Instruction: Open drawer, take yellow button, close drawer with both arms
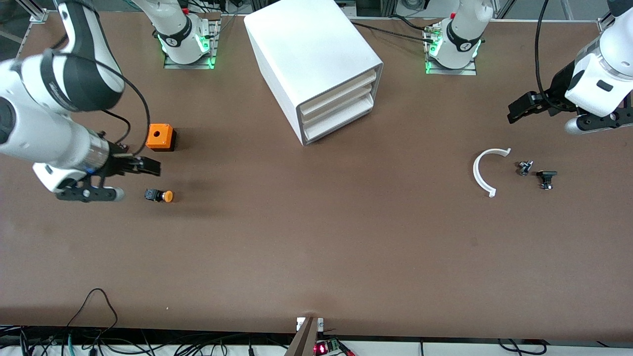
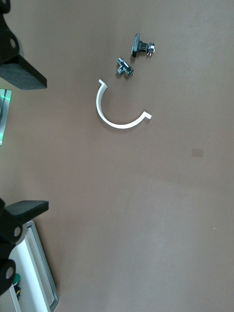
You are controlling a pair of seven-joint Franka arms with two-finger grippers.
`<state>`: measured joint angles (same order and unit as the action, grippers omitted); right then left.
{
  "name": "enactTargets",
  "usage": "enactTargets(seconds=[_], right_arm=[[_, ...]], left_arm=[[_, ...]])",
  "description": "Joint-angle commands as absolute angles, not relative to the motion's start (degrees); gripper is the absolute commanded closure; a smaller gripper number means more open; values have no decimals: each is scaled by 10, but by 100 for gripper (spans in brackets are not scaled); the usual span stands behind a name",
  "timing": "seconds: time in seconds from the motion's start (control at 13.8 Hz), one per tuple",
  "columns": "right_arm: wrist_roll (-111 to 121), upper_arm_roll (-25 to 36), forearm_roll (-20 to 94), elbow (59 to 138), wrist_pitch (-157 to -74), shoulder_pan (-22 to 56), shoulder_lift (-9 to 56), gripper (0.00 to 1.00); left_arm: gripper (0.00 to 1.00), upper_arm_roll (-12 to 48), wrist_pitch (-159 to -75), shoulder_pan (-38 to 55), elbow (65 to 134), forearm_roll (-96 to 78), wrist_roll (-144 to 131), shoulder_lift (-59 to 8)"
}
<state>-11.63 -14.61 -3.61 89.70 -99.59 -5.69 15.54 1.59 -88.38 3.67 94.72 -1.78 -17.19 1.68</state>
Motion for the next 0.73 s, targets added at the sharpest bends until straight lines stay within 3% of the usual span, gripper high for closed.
enactTargets(seconds=[0.0,0.36,0.65], right_arm=[[-124,-112,-52,902,-975,-62,106,0],[-131,-73,-62,889,-895,-63,69,0],[-79,1,-51,890,-897,-18,67,0]], left_arm=[[0,14,-871,37,932,-14,-155,4],[0,14,-875,29,930,-16,-76,-2],[0,14,-873,29,930,-16,-75,-1]])
